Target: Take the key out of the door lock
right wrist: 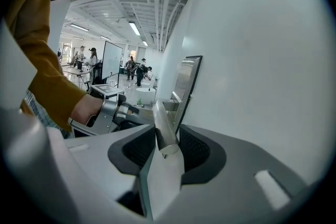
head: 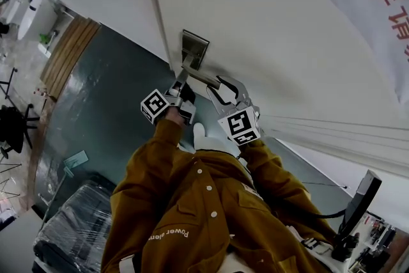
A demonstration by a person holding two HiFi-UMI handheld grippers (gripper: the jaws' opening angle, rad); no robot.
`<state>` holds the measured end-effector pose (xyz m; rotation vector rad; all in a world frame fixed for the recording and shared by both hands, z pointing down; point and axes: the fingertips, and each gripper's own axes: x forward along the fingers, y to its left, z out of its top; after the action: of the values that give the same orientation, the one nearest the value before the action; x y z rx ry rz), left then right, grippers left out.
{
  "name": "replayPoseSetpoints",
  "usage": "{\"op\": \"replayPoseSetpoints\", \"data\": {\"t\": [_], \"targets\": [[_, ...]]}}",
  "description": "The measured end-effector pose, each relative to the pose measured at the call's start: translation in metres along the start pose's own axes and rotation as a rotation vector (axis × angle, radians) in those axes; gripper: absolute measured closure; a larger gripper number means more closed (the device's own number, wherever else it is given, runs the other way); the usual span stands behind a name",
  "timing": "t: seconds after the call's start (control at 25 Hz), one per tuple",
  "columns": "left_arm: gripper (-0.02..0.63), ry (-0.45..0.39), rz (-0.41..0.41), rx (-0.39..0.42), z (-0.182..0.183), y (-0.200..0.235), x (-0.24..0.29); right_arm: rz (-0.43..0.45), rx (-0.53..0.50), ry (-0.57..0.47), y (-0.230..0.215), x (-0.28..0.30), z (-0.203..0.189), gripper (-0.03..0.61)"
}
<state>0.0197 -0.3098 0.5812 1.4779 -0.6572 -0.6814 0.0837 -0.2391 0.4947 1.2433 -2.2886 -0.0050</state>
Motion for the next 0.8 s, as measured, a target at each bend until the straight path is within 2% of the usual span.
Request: {"op": "replayPoseSetpoints", "data": {"t": [0.32, 0.52, 0.68, 0.8], "targets": [[0.591, 0.014, -0.001, -0.032, -0.002, 0.0004, -0.0022, 0.001, -0.022, 0.017, -0.0011, 0.0013, -0.0011, 0.426], [0.591, 0.042, 0.044, -0.007, -0.0026, 0.0005, -0.0037, 0.009, -0.013, 0.025, -0.0008, 0.002, -0.0016, 0.426], [0.591, 0.063, 0.021, -0.076, -0.003, 0.0019, -0.0038, 0.011, 0.003, 0.026, -0.0018, 0.0023, -0.0019, 0.423], [0.591, 0.078, -0.005, -0.09, -0.0035, -0.0006, -0.004, 0.014, 0.004, 0.027, -0.0016, 0.002, -0.002, 0.424]]}}
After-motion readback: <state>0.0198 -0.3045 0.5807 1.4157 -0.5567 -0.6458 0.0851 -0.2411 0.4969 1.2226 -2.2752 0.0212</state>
